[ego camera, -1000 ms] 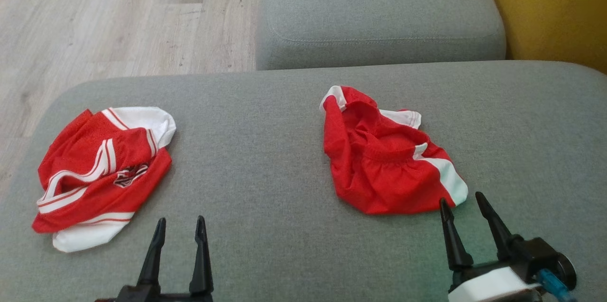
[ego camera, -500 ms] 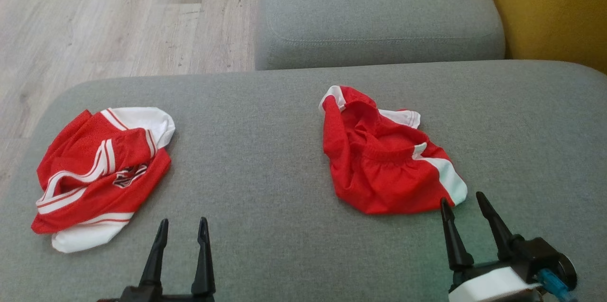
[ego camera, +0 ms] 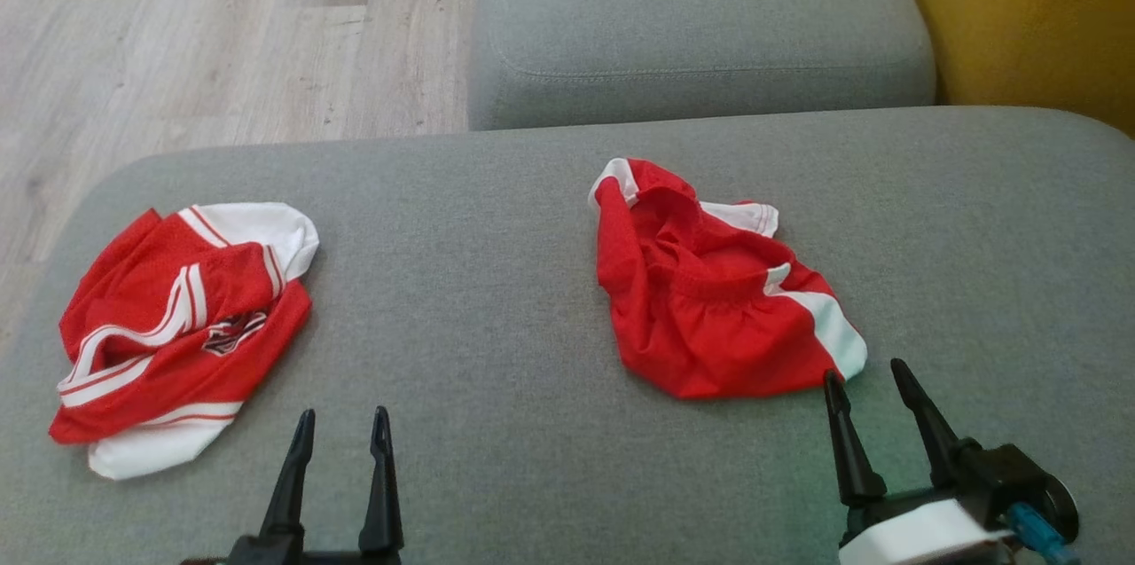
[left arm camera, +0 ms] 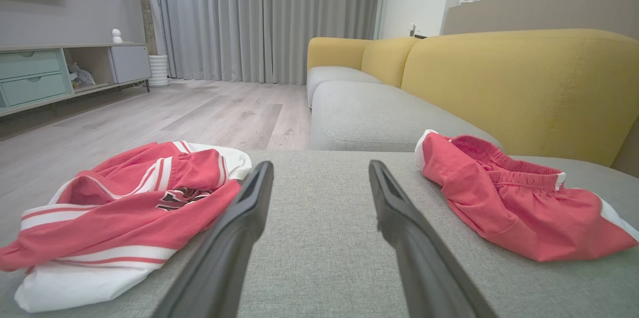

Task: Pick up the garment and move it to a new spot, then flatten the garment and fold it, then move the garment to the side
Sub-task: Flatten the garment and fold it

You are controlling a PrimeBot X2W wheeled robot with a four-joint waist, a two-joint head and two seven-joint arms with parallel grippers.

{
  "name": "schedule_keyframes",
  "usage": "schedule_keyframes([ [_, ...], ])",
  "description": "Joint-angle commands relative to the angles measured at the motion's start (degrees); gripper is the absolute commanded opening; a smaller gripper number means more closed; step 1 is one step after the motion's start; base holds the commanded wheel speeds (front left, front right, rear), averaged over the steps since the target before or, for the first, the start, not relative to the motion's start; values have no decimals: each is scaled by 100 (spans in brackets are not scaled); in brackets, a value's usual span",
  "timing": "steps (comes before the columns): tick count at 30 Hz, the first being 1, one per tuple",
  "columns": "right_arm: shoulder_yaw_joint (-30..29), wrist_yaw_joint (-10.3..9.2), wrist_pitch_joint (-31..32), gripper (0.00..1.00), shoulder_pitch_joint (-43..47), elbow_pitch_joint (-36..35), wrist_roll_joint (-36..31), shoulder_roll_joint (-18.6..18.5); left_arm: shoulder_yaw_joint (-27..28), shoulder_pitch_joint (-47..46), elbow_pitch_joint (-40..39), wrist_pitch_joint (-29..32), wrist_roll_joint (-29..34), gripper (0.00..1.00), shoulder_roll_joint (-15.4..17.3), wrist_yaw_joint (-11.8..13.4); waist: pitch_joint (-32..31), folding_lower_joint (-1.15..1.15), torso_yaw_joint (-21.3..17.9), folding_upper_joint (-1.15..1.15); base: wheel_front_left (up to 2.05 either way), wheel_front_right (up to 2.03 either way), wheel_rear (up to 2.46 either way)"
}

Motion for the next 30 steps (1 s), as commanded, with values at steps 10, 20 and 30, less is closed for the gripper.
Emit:
schedule_keyframes([
  [10,280,-4,-32,100,-324,-210,0,-21,64,-316,-131,-46,386,100,-26,-66,209,0,-465,0,0,0,0],
  [20,439,-4,-32,100,-604,-353,61,-21,-362,-1779,658,-46,828,100,108,-661,942,0,-1343,0,0,0,0],
  [30,560,-4,-32,100,-1074,-499,231,-21,-1247,-4095,1934,1236,1077,100,37,-987,1879,0,-1664,0,0,0,0],
])
